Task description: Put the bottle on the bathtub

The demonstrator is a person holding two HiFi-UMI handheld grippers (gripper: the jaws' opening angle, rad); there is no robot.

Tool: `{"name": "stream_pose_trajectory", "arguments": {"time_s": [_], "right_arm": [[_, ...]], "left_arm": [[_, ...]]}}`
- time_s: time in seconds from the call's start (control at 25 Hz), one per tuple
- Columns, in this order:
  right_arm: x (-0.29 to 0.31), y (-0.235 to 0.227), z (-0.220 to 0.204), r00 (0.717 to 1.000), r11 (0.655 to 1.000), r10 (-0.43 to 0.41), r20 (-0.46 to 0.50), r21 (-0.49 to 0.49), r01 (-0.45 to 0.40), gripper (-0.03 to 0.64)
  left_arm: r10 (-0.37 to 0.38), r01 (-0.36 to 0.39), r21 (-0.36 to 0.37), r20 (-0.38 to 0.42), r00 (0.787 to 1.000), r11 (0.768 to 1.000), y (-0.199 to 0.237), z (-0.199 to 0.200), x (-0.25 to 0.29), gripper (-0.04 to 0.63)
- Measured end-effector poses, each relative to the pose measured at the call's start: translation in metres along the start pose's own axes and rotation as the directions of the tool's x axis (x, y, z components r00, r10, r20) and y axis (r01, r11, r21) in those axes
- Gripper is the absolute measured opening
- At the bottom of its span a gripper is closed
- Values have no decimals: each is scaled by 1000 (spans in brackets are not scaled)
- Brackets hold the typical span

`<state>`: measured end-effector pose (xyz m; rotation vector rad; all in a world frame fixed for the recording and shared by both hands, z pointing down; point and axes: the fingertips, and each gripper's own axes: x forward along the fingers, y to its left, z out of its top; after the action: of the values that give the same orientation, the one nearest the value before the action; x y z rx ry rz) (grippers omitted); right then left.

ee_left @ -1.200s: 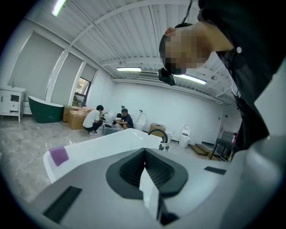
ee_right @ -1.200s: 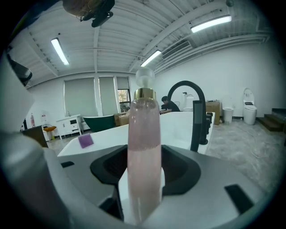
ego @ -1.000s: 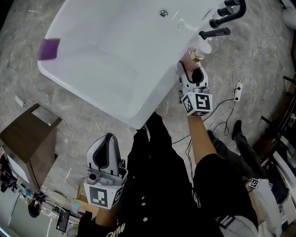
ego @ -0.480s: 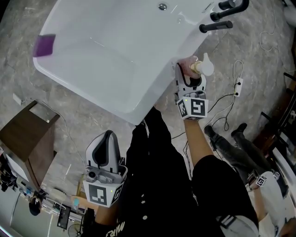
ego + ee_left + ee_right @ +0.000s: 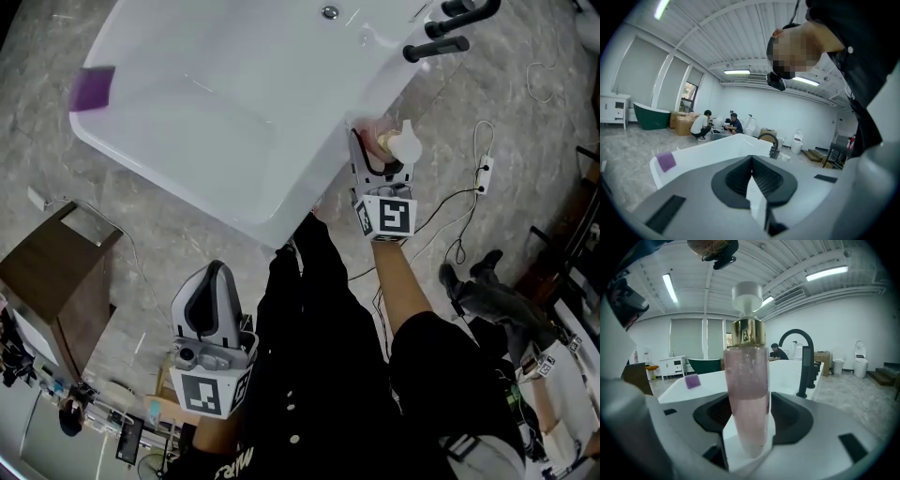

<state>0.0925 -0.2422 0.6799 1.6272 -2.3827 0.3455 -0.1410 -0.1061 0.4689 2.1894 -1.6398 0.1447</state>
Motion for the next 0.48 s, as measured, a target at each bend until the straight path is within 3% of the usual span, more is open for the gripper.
{"name": "stream_pose_trajectory", "arguments": {"time_s": [0.16, 0.48], "right_arm": [[-2, 7, 0, 999, 999, 45, -21, 8, -45, 343], [-17, 7, 20, 998, 998, 49, -29, -29, -50, 368]], "left_arm": [[12, -12, 6, 34, 999, 1000, 1, 10, -6, 11], [-1, -2, 32, 86, 996, 1000, -7, 32, -16, 11]]}}
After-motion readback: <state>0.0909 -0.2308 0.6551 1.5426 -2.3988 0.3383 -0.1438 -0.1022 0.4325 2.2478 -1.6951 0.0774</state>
